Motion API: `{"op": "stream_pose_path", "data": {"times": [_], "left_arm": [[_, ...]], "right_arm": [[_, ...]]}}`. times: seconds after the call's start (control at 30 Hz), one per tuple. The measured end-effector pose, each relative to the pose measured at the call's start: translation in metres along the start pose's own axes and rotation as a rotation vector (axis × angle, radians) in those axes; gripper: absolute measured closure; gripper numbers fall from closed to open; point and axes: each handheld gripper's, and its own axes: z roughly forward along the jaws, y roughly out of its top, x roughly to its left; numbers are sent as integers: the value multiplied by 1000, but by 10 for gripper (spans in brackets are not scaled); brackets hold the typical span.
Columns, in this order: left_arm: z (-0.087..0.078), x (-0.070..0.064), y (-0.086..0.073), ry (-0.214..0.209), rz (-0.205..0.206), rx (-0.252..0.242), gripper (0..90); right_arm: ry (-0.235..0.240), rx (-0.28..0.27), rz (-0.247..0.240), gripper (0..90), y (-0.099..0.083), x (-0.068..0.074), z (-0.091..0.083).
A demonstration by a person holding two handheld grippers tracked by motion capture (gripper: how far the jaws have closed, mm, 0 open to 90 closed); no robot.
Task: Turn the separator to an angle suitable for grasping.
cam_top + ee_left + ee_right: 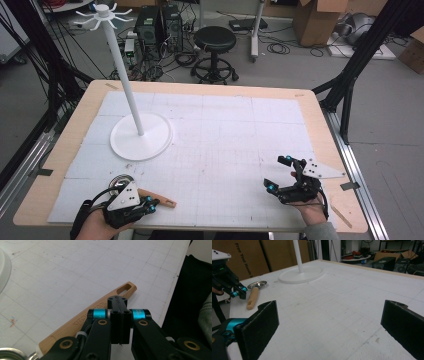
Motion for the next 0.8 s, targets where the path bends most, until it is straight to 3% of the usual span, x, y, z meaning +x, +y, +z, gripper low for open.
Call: {"op": "stream_pose_path", "data": {"times": [0.13, 0.4, 0.8], "left_arm": [[3, -1, 0, -8, 13, 21, 900], [8, 3, -2, -15, 0, 27, 900], [15, 13, 1, 13, -7, 31, 899]], "right_arm": [[-5, -1, -5, 6, 0, 0, -1], [-6, -1, -5, 7, -1, 0, -3], [-11, 5, 1, 7, -2, 0, -6]]}}
